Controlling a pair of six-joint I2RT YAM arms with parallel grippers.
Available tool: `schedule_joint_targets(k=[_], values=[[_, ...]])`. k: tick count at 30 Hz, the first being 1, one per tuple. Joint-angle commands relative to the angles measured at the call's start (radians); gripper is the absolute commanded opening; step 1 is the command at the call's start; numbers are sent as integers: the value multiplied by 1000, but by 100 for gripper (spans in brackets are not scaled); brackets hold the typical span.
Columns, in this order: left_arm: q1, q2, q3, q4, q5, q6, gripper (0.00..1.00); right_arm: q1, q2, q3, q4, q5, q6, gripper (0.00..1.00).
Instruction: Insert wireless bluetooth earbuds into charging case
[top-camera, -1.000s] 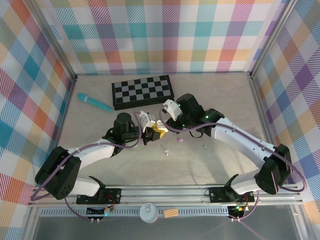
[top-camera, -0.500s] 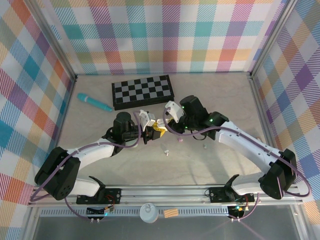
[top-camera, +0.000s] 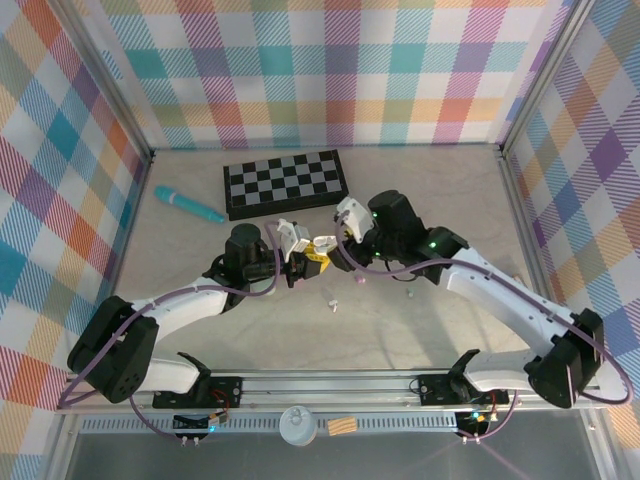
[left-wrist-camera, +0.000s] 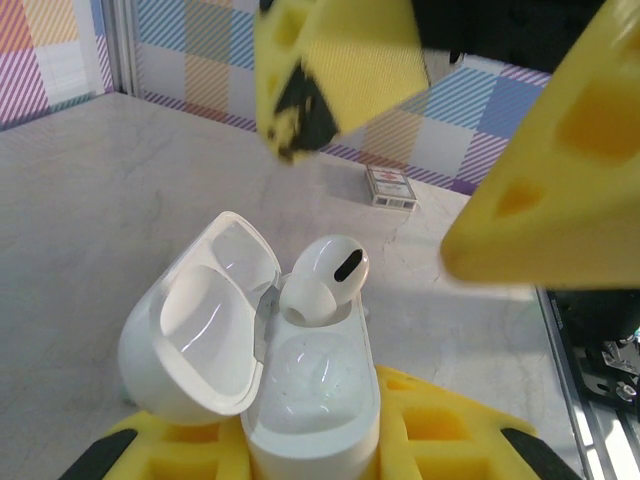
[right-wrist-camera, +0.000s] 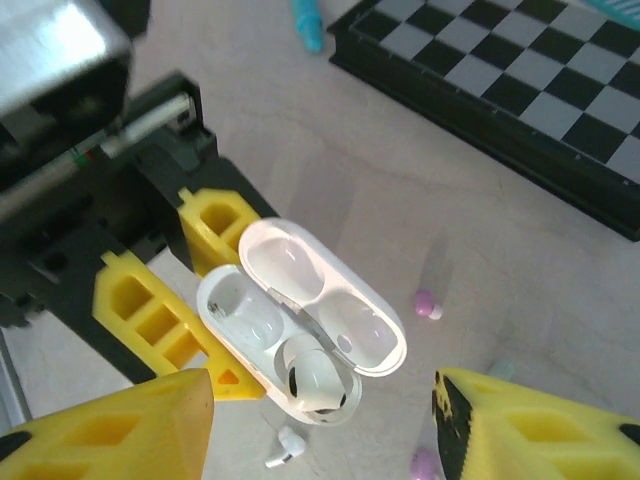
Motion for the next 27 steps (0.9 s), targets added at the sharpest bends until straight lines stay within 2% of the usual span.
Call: schedule_joint_targets(k=[1, 5, 12, 17, 24, 27], values=[[-5, -29, -15, 73, 0, 31, 1, -49, -50, -33, 91, -54, 114, 60], [-4, -30, -22, 87, -1, 39, 1, -105, -45, -48, 114, -134, 232, 59], [-4, -27, -13, 84, 11, 42, 1, -105, 46, 3, 43, -177, 229, 57], [-4, -26, -12, 84, 2, 40, 1, -105, 42, -9, 50, -201, 217, 57], [-4, -31, -3, 77, 0, 41, 1, -104, 44, 2, 7, -157, 187, 56], [-2, -29, -2, 68, -3, 49, 2, -105, 18, 6, 28, -189, 200, 56]])
